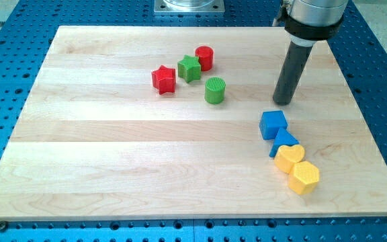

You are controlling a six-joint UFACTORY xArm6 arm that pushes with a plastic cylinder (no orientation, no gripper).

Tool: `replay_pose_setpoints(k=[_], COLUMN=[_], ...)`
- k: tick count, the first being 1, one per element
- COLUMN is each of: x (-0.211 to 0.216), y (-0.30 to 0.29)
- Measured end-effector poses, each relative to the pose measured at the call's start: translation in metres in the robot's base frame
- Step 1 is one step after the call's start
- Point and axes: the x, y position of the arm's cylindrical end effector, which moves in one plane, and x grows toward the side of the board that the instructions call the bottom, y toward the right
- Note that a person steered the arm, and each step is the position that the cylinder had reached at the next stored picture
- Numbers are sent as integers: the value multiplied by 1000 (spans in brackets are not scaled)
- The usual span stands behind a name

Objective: Place the red circle top left to the green star

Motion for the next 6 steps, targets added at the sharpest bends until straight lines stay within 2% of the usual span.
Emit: replay_pose_setpoints(k=[1,3,5,6], x=[2,-66,-105,-121], y=[-59,-65,-114,-162])
